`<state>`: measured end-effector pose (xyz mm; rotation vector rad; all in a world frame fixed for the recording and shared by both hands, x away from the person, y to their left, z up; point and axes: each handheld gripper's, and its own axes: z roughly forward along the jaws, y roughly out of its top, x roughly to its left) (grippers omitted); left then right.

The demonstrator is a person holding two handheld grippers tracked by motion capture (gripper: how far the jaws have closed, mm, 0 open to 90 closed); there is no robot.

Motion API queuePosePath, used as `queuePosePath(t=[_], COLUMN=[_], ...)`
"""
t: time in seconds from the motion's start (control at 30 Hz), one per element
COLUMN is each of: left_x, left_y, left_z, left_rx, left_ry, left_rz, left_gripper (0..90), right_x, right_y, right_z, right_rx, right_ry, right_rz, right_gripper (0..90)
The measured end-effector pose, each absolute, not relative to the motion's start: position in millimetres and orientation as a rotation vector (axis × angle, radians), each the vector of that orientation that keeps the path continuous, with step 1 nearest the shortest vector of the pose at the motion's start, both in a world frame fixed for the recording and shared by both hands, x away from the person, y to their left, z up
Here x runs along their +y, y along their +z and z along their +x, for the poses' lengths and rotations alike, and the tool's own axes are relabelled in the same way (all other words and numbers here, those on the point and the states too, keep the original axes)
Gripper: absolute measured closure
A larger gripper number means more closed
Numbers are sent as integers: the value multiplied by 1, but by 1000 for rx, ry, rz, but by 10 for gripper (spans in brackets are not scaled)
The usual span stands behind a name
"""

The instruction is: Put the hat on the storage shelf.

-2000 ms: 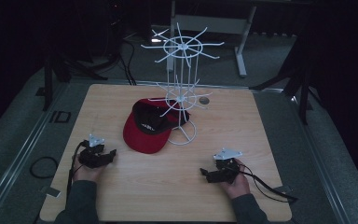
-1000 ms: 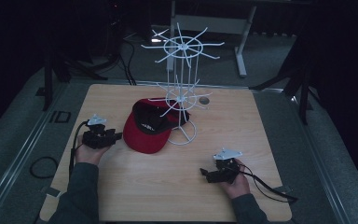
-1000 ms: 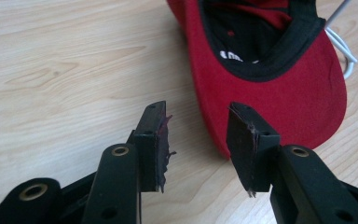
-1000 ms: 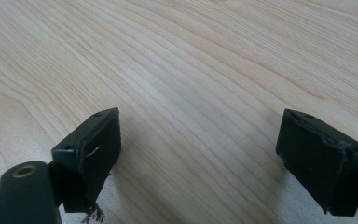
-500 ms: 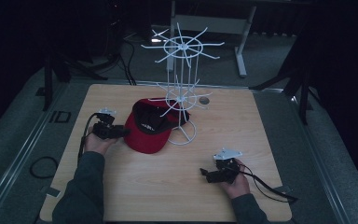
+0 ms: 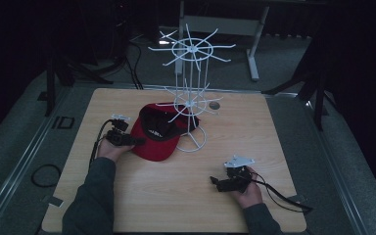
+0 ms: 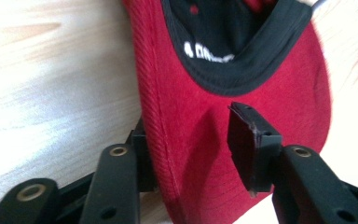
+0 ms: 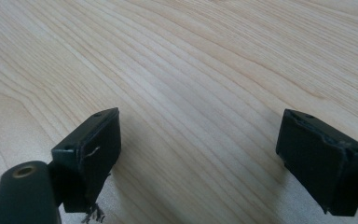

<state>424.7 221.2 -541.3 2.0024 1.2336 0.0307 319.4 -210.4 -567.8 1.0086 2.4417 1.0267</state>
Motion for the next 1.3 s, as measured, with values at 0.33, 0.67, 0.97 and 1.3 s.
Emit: queuePosePath(t=[0.33, 0.67, 0.97, 1.3], left_x=[220, 235, 239, 247], left_y=[-528, -516, -506, -495], left_z=[401, 389, 381, 373], left_rx=[1165, 1202, 1226, 1236], left_ry=[120, 145, 268, 365], left_rz=[2064, 1921, 1896, 1826], left_gripper=[755, 860, 862, 861], right_x=[-210, -210, -210, -210], right_y=[-568, -568, -568, -568], right_z=[319, 319, 319, 319], right_rx=[2441, 2442, 2442, 2442], right_ry=[1025, 1026, 1026, 1026], right_rz=[1008, 1008, 1008, 1008], right_gripper=[137, 136, 137, 136])
